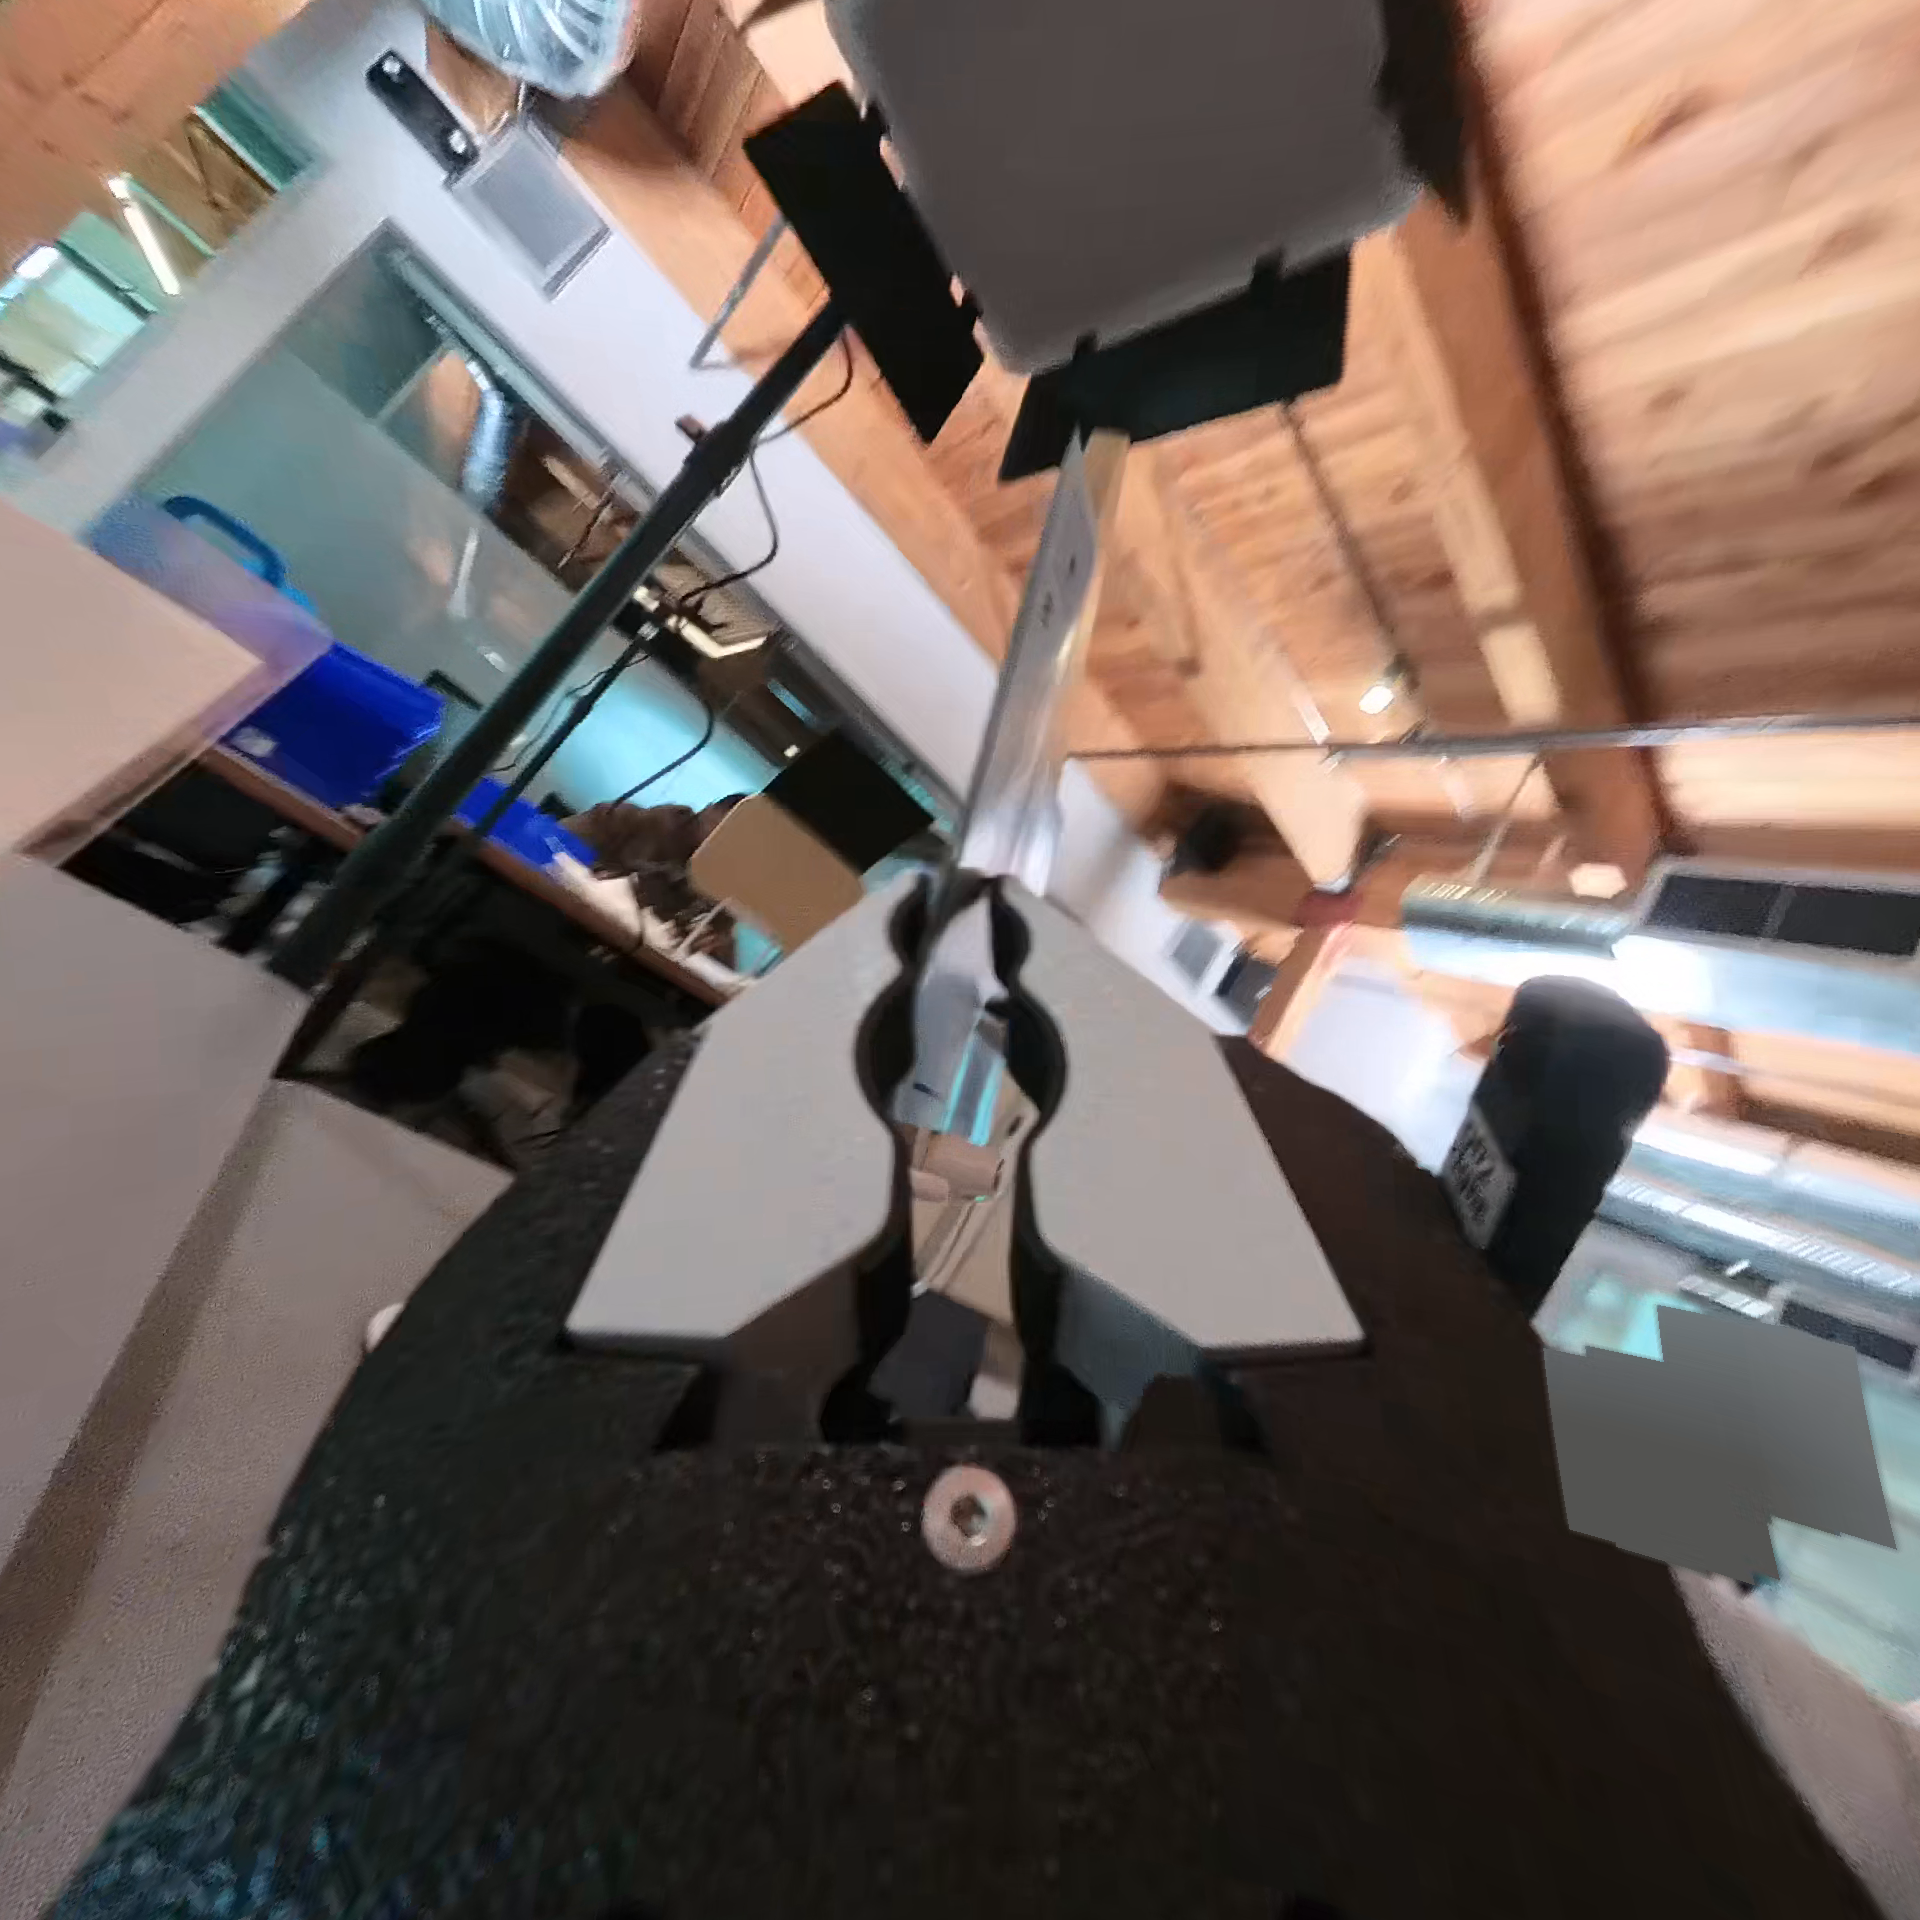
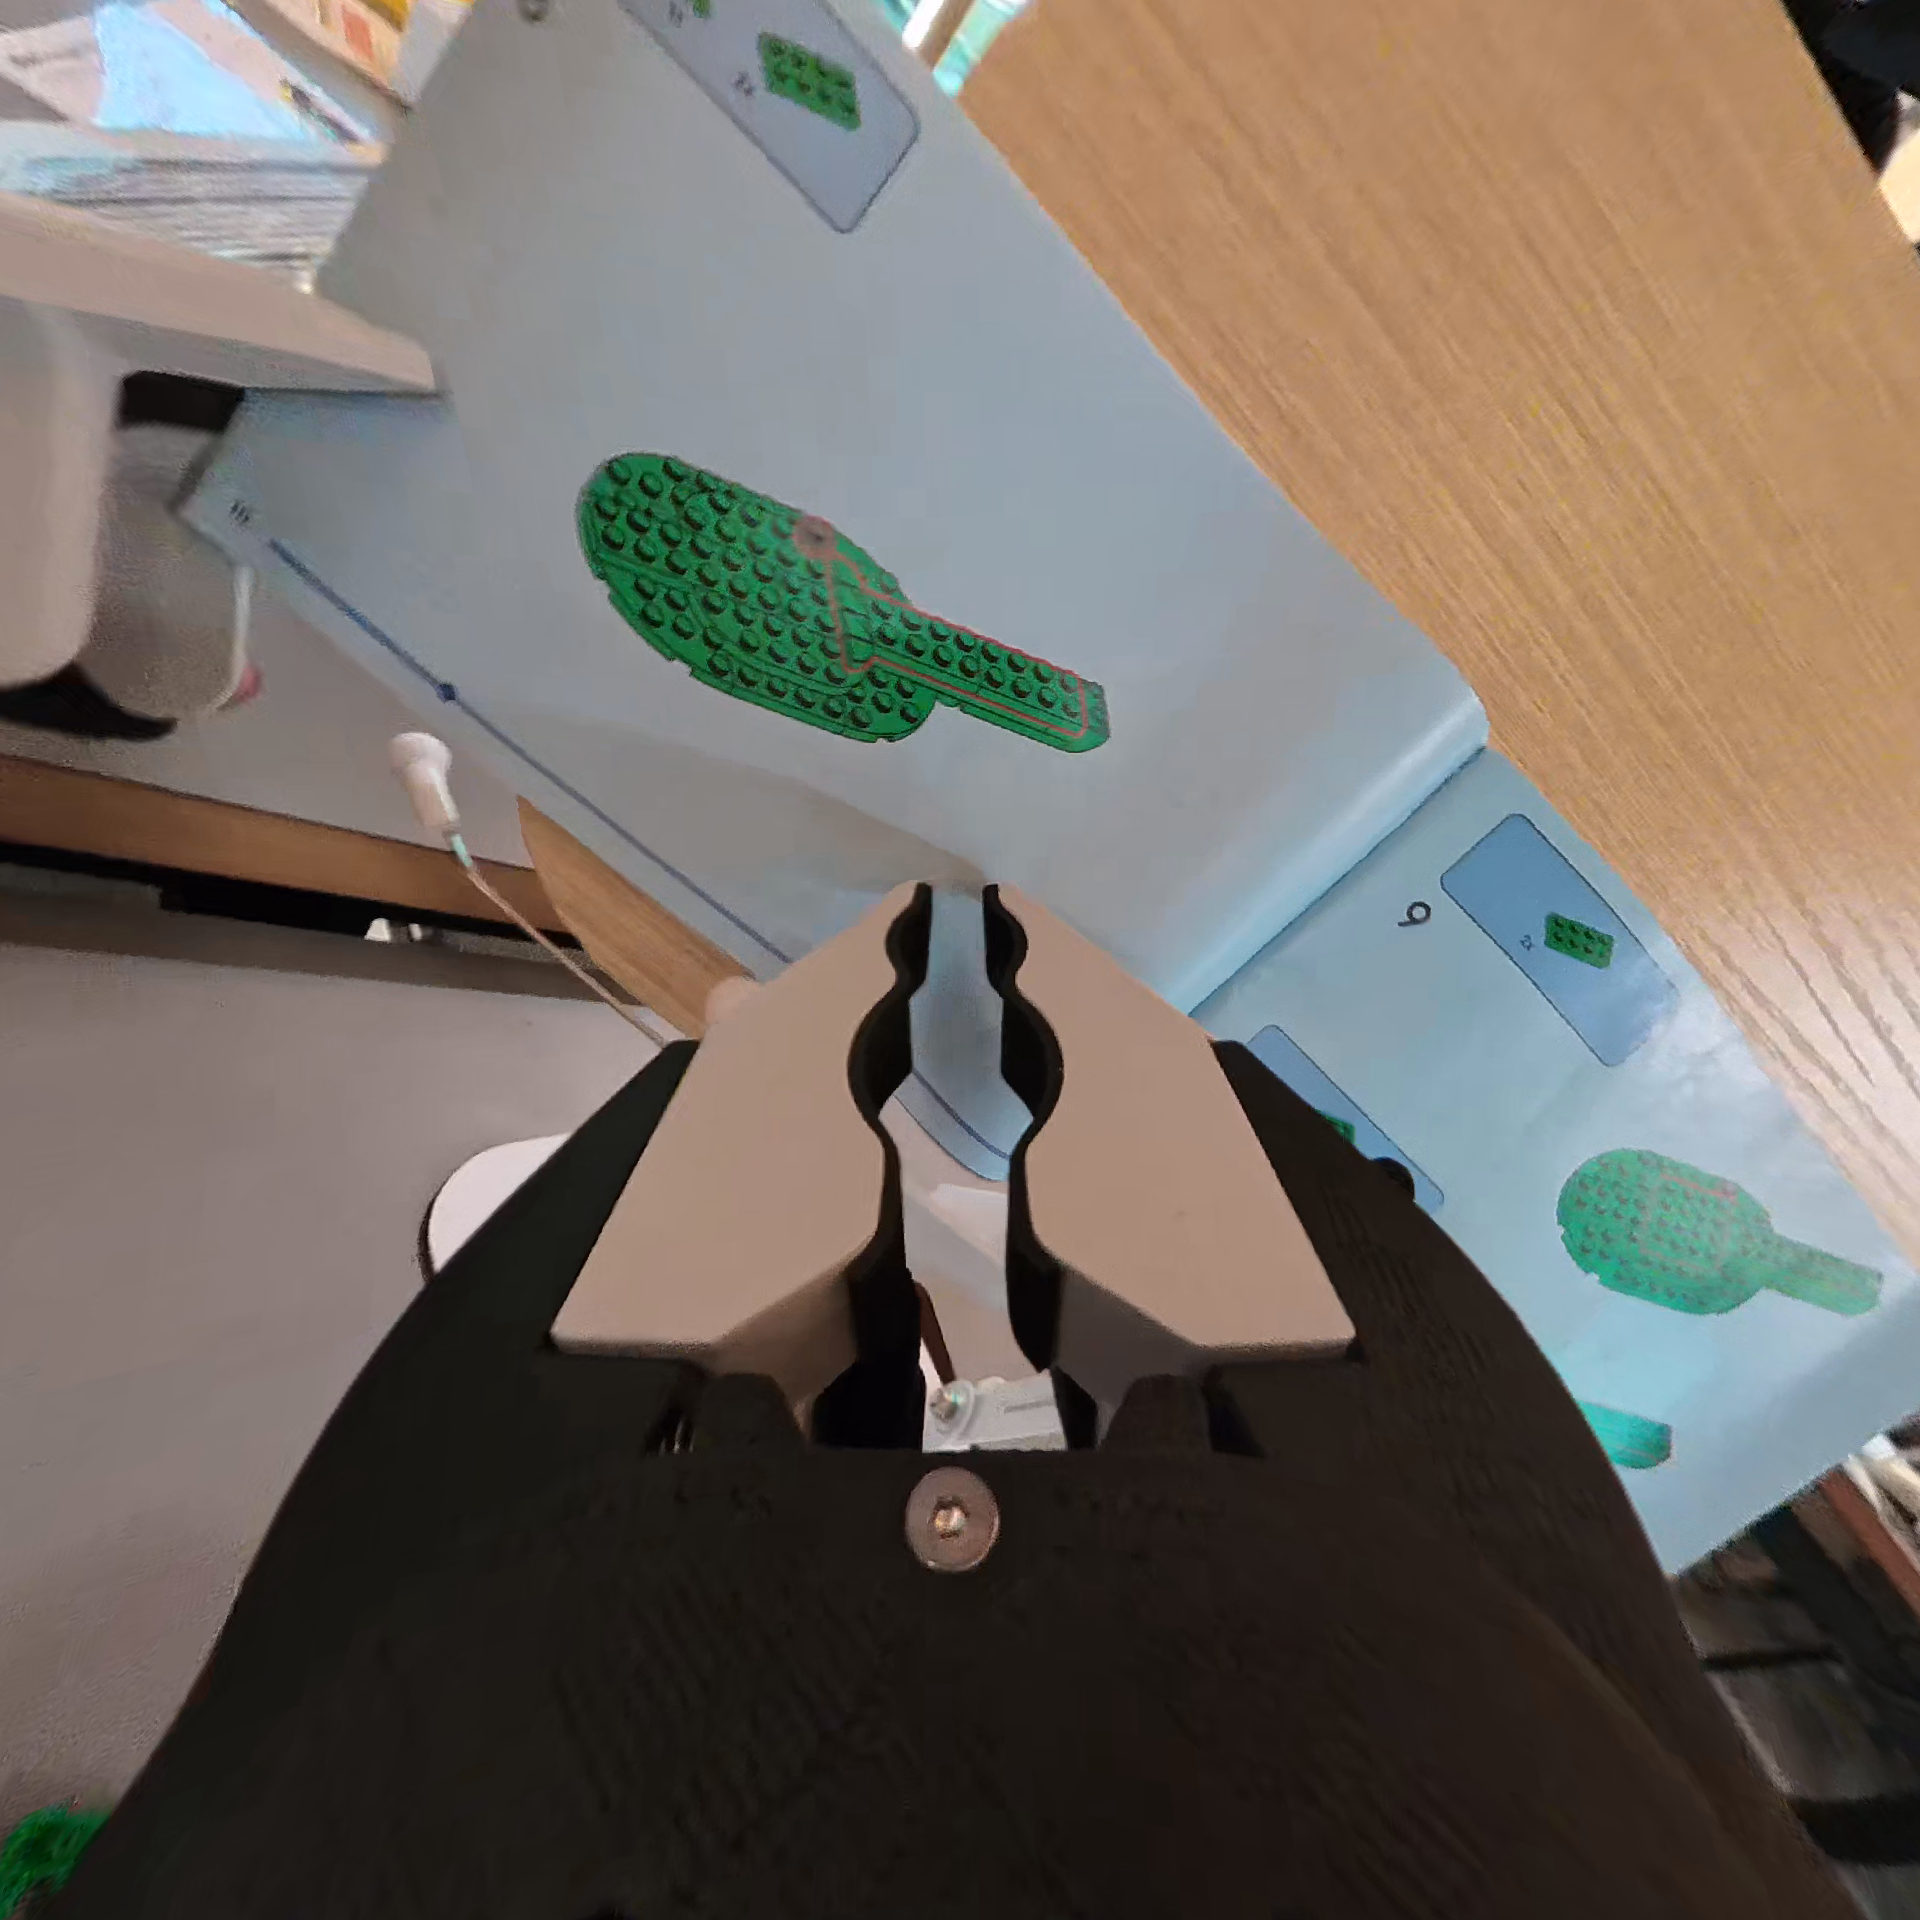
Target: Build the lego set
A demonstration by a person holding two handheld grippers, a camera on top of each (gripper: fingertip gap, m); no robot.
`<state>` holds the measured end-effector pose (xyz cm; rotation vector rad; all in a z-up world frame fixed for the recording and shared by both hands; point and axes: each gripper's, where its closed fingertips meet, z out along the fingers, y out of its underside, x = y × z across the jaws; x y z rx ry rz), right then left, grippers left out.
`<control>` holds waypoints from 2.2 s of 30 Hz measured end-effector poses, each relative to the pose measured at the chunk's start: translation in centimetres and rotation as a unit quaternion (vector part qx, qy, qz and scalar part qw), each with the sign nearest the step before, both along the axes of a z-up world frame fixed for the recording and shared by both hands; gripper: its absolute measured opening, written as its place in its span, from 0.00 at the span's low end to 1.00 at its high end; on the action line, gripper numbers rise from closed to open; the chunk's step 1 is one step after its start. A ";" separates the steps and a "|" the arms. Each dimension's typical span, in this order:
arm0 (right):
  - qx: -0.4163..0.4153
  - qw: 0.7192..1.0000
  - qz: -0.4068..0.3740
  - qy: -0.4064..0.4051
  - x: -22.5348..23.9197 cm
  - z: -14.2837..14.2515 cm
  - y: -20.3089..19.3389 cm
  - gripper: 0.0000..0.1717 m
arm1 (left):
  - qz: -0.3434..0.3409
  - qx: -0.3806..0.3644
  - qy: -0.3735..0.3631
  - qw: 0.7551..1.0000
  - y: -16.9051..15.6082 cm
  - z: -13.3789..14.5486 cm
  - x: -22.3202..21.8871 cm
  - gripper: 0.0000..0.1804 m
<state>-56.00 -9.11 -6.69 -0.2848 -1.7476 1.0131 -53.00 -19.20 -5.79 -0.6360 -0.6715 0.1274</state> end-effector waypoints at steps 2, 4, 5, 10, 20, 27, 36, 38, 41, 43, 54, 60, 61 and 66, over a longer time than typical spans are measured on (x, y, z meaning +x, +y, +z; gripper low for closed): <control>0.024 0.997 0.067 0.016 1.9 0.0 -1.7 0.10 | -0.009 0.011 -0.005 1.000 -0.3 -0.2 -0.2 0.00; 0.082 0.984 0.155 0.036 4.8 -1.2 -4.0 0.10 | 0.008 -0.014 -0.008 1.000 -0.1 -0.5 -0.5 0.00; 0.127 0.978 0.158 0.052 5.2 -2.0 -4.4 0.10 | 0.018 -0.022 -0.005 1.000 -0.1 -0.5 -0.6 0.00; 0.338 0.928 0.114 0.111 4.1 -6.3 -5.1 0.13 | 0.036 -0.042 -0.001 0.998 0.1 -0.3 -0.7 0.00; 0.209 0.955 0.102 0.186 3.8 -3.6 -5.3 0.00 | 0.092 -0.077 0.006 0.993 -0.3 -0.2 -1.3 0.00; 0.075 0.980 0.083 0.163 3.2 -1.7 -4.7 0.00 | 0.092 -0.068 0.033 0.993 -0.4 0.1 -0.7 0.00; 0.029 0.986 0.063 0.149 8.1 0.2 0.1 0.09 | 0.082 -0.029 -0.013 0.996 -0.8 -2.3 -0.2 0.30; 0.012 0.989 0.056 0.134 10.5 0.6 2.8 0.09 | 0.083 -0.037 -0.024 0.996 -0.3 -3.0 0.9 0.33; -0.030 0.995 0.029 0.091 14.5 1.0 7.4 0.13 | 0.109 -0.082 -0.032 0.990 0.8 -4.0 3.0 0.34; -0.063 0.996 0.000 0.059 17.5 0.6 10.6 0.14 | 0.127 -0.117 -0.043 0.984 1.3 -4.1 4.6 0.35; -0.141 0.977 -0.153 0.043 31.4 -6.8 24.1 0.14 | 0.126 -0.267 0.027 0.955 9.1 -5.0 17.1 0.38; -0.192 0.954 -0.221 0.061 33.8 -7.3 27.6 0.12 | 0.210 -0.364 0.126 0.898 11.7 -5.2 20.6 0.52; -0.205 0.954 -0.211 0.064 34.0 -6.9 27.4 0.12 | 0.210 -0.374 0.122 0.895 11.9 -5.8 20.4 0.54; -0.205 0.954 -0.192 0.100 34.7 -6.2 26.2 0.12 | 0.158 -0.353 0.091 0.918 12.5 -7.1 20.8 0.55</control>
